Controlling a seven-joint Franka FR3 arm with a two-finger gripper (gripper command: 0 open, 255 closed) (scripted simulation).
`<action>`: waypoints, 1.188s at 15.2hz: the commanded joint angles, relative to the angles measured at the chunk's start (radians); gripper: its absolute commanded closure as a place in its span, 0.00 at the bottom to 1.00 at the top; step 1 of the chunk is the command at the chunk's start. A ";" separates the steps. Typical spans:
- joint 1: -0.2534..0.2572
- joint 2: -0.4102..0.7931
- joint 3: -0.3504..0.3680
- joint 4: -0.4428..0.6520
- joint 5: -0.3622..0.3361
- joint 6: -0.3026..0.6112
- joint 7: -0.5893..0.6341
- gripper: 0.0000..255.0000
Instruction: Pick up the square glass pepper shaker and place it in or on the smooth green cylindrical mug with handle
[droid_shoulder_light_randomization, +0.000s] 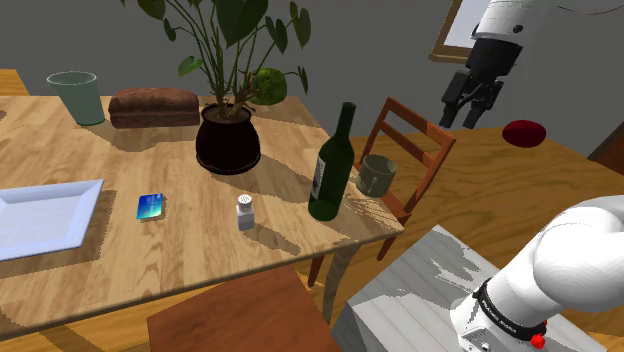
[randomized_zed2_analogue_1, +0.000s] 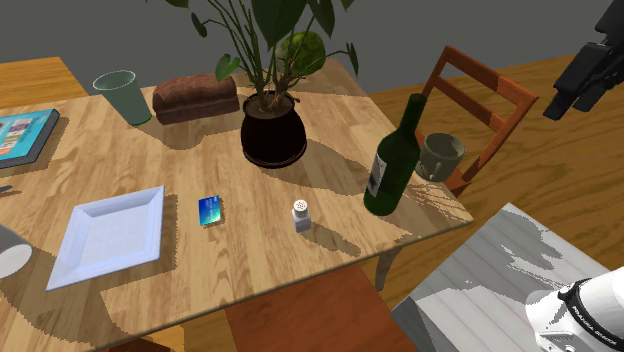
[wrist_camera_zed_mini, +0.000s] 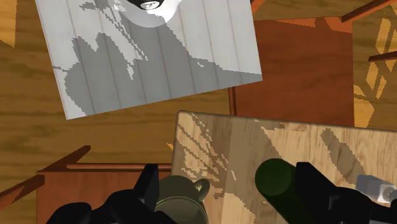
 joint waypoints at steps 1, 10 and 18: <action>0.000 0.000 0.000 0.000 0.000 0.000 0.000 0.00; 0.057 0.154 0.172 -0.032 0.063 0.248 0.121 0.00; 0.089 0.368 0.319 0.028 0.053 0.450 0.243 0.00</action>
